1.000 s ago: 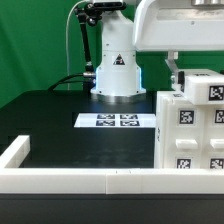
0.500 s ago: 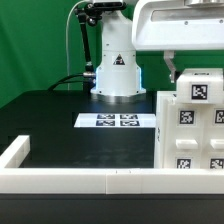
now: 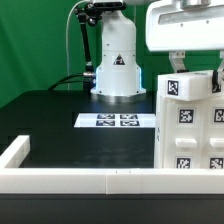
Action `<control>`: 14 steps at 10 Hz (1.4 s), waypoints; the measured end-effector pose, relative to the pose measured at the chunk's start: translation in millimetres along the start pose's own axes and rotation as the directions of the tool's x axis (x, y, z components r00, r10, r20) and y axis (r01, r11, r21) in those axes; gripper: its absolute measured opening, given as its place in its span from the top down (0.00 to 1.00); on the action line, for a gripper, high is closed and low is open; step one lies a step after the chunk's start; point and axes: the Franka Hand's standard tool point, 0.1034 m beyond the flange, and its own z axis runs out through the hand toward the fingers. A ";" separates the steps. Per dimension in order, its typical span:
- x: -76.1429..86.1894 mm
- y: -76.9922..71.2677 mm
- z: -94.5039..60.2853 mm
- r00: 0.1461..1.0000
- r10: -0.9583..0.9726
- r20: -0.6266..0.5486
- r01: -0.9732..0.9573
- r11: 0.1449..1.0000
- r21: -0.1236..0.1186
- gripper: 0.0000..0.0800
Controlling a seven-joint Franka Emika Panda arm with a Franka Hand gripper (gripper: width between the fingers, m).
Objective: Assemble cabinet
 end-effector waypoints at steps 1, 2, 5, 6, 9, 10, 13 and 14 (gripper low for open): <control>-0.2 0.4 0.1 0.994 0.110 0.009 -0.110 0.994 0.000 0.30; -0.3 0.5 0.1 0.993 0.115 0.010 -0.115 0.993 0.000 0.30; -2.8 0.7 -0.3 0.898 0.440 0.023 -0.440 0.898 -0.005 0.30; -2.8 0.5 -0.3 0.849 0.527 0.030 -0.527 0.850 -0.006 0.30; -2.9 -0.8 -2.5 0.657 0.752 0.055 -0.752 0.659 -0.024 0.30; -4.6 -2.6 -2.7 0.653 0.755 0.067 -0.755 0.655 -0.024 0.30; -10.0 -3.7 0.1 0.663 0.744 0.078 -0.745 0.667 -0.031 0.01; -10.4 -3.8 0.3 0.666 0.742 0.078 -0.742 0.669 -0.031 0.00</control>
Offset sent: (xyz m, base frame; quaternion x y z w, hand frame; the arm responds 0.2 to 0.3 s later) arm 0.0000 0.0000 0.0000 0.0000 0.0000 0.2571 0.9664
